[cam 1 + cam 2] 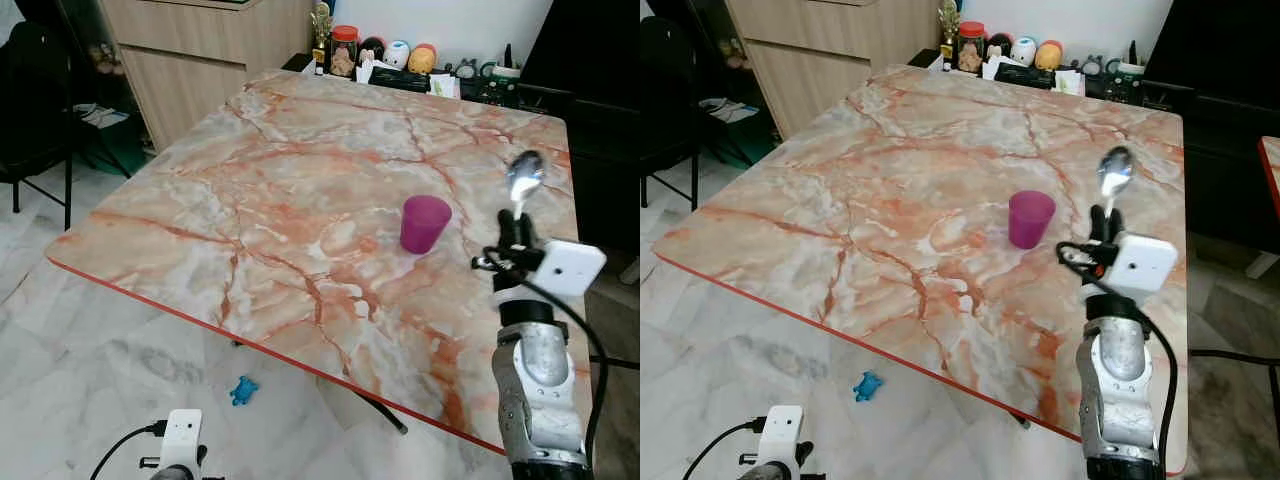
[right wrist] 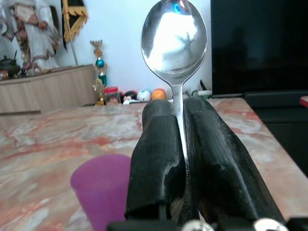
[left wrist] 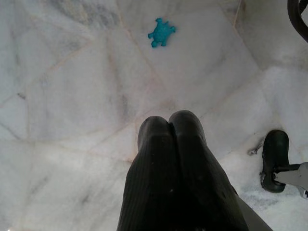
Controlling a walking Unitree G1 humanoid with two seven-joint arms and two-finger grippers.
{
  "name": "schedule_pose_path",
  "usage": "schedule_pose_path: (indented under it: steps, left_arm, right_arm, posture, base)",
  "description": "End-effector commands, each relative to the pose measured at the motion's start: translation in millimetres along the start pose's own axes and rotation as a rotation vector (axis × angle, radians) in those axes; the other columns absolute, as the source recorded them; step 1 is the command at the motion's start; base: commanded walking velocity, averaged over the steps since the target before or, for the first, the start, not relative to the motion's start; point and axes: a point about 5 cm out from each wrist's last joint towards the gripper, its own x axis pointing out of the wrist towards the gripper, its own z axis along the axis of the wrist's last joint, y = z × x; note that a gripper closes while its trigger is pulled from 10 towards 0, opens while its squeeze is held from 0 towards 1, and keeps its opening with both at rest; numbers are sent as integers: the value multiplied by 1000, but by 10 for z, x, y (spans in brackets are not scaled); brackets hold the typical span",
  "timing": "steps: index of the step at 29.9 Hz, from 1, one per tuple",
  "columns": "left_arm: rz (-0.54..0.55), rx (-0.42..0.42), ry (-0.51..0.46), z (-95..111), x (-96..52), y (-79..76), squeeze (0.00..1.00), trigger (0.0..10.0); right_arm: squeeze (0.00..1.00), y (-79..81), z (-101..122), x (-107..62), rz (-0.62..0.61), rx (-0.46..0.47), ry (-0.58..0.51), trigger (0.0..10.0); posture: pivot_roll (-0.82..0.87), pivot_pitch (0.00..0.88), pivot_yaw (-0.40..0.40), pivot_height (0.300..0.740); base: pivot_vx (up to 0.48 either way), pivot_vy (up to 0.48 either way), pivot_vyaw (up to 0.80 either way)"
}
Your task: Setting the table
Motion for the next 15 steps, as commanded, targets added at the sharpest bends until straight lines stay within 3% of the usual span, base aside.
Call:
schedule_pose_path:
  steps: [1,15]
  left_arm:
    - [7,22,13,-24,-4,14,0,10000]
    - [10,14,-2,22,7,-2,0,10000]
  right_arm:
    - [0,4,-4,21,-6,2,-2,10000]
    - [0,29,29,78,1,8,-27,10000]
  posture:
    - [54,31,-5,740]
    - [53,48,-3,740]
  base:
    - [0,0,0]
    - [0,0,0]
